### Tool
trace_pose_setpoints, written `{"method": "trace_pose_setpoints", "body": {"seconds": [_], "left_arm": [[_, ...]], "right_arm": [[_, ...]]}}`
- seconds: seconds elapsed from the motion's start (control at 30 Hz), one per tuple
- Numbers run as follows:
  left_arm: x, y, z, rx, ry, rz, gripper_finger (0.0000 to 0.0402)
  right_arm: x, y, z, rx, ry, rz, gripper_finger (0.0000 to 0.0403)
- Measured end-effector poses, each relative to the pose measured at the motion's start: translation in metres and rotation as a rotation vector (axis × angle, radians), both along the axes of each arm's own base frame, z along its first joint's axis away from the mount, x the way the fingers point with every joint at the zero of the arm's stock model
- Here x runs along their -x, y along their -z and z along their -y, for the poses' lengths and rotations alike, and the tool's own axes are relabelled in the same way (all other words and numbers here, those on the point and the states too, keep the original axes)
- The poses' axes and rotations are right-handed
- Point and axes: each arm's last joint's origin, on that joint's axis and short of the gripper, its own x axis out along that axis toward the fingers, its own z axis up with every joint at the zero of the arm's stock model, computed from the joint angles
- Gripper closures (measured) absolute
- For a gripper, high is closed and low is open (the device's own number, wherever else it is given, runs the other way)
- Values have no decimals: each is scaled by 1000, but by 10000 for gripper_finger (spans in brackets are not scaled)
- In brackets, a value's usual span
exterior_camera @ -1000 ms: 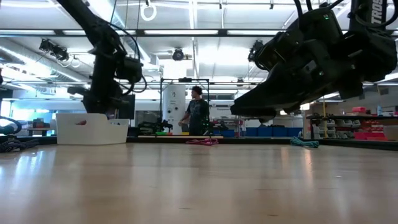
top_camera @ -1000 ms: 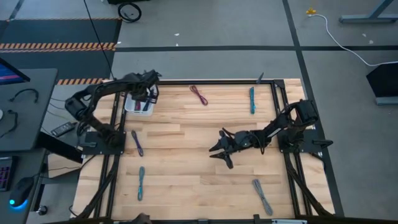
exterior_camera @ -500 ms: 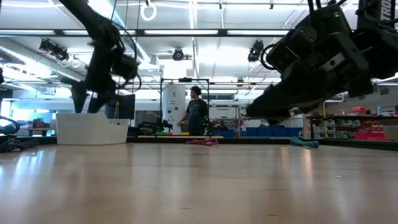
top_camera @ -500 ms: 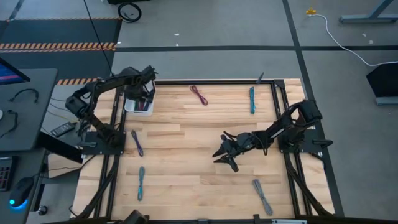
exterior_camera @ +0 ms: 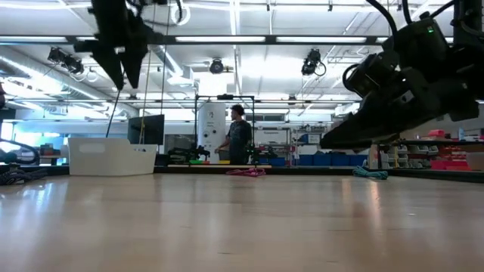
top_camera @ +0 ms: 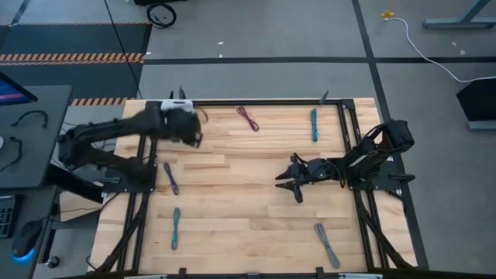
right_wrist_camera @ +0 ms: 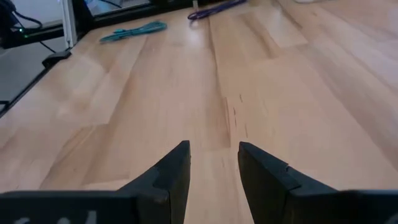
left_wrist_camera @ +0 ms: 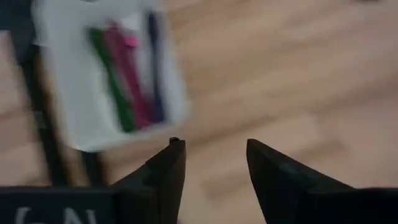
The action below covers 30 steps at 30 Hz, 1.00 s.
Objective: Pick and place USB-C Cables
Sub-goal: Put the purple charger cable into the white bin
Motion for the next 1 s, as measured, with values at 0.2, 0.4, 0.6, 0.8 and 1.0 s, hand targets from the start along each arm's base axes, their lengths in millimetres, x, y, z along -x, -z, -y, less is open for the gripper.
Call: {"method": "trace_pose_setpoints", "body": {"seconds": [0.2, 0.4, 0.6, 0.8, 1.0], "left_arm": [[-5, 4, 69, 67, -8, 119, 245], [-6, 19, 104, 149, -134, 159, 259], [-1, 57, 115, 285, -259, -1, 230], [14, 99, 105, 321, -381, -78, 165], [26, 147, 92, 412, -494, -69, 133]], "right_arm": [[-1, -3, 1, 92, 1, 38, 263], [-2, -6, 2, 165, -17, 80, 263], [-2, -4, 2, 187, -24, 67, 263], [-1, -3, 2, 187, -31, 55, 263], [0, 0, 0, 190, -43, 27, 263]]}}
